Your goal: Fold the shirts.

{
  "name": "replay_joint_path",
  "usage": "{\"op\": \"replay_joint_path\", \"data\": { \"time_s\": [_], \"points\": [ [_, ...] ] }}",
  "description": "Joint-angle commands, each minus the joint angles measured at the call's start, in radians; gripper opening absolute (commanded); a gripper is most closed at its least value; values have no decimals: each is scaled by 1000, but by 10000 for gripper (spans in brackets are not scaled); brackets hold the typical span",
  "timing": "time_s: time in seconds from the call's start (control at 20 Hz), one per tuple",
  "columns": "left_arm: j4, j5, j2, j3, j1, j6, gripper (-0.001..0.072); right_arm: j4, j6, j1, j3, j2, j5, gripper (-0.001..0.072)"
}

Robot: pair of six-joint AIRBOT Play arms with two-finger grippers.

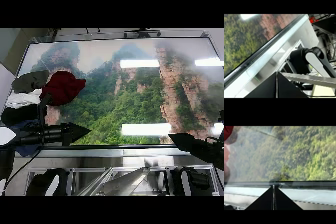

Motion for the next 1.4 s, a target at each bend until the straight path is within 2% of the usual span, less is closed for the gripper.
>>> {"op": "replay_joint_path", "data": {
  "time_s": [0.0, 0.7, 0.9, 1.0, 1.05, 1.1, 1.15, 1.35],
  "points": [
    [0, 0, 1, 0, -1, 0, 20, 0, 0, 0, 0, 1, 0, 32],
    [0, 15, 1, 0, -1, 1, 20, 0, 0, 0, 0, 1, 0, 32],
    [34, 126, 0, 1, 0, 12, 20, 0, 0, 0, 0, 0, -7, 32],
    [222, 276, -16, 34, 29, -1, 27, 0, -1, -1, 0, 0, -31, 35],
    [346, 333, -51, 72, 68, -24, 303, -1, -5, -1, 0, -1, -45, 66],
    [426, 389, -99, 116, 121, -45, 591, -6, -15, -1, 0, -1, -61, 252],
    [473, 420, -148, 160, 173, -49, 703, -24, -19, -1, 0, -2, -76, 430],
    [553, 550, -430, 344, 383, -47, 701, -125, -19, -1, 0, -26, -124, 445]
  ]
}}
